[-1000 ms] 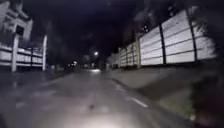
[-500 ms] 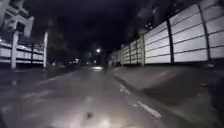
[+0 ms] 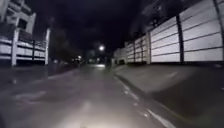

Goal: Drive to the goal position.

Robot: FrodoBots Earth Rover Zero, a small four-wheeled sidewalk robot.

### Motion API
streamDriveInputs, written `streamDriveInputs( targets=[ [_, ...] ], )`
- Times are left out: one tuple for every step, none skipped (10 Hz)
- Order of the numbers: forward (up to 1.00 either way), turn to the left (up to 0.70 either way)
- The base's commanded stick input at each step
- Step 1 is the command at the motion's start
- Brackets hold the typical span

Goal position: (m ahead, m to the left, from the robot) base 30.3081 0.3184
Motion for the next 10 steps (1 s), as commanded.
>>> streamDriveInputs(
  targets=[
    [0.70, 0.00],
    [0.70, 0.00],
    [0.70, 0.00],
    [0.70, 0.00],
    [0.70, 0.00],
    [0.70, 0.00],
    [0.70, 0.00],
    [0.70, 0.00],
    [0.70, 0.00],
    [0.70, 0.00]
  ],
)
